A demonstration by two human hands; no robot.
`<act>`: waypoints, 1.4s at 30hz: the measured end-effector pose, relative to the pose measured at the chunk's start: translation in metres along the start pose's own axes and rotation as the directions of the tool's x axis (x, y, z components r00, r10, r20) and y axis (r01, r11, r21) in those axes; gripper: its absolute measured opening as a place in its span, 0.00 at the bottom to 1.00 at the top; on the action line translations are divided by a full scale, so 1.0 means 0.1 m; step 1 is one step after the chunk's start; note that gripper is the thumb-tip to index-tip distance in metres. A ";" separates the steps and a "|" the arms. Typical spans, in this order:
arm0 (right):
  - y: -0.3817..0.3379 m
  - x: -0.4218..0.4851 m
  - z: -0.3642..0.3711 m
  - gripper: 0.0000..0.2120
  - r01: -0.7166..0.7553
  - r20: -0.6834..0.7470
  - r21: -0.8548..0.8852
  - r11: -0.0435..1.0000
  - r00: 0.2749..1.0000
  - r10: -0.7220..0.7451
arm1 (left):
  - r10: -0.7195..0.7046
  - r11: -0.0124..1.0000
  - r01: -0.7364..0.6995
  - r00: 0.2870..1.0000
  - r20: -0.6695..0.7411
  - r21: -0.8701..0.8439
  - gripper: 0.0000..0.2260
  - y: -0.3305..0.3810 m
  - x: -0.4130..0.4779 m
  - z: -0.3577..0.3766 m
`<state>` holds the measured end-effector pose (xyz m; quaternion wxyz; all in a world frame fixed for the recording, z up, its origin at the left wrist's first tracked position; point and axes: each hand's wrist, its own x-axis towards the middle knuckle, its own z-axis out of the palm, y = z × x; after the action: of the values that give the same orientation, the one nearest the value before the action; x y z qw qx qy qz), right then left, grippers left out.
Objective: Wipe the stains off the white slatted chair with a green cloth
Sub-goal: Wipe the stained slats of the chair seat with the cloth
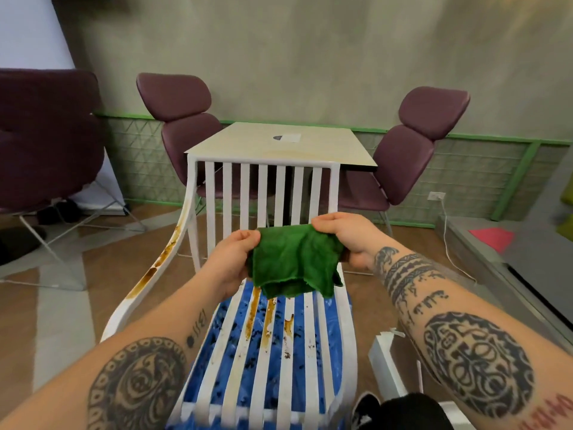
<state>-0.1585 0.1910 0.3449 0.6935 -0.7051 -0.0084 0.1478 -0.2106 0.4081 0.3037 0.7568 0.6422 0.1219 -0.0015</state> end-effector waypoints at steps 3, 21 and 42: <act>0.11 0.19 0.05 0.12 -0.137 0.056 0.174 0.975 0.990 0.129 | 0.138 0.958 -0.096 0.980 -0.141 0.270 0.09 -0.11 0.22 0.12; 0.92 0.89 -0.02 0.23 0.068 0.062 -0.284 0.956 0.997 -0.052 | -0.094 0.986 0.096 0.995 0.017 -0.140 0.08 -0.67 0.96 0.50; 2.52 2.22 -1.31 0.05 -0.073 -0.363 -0.189 0.979 0.932 -0.001 | -0.126 0.867 0.208 0.971 -0.204 0.454 0.15 -2.05 2.70 0.48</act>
<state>0.0333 0.1021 0.0533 0.6062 -0.7862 0.1174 0.0269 0.0273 0.3674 0.0612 0.5617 0.7918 0.2362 -0.0426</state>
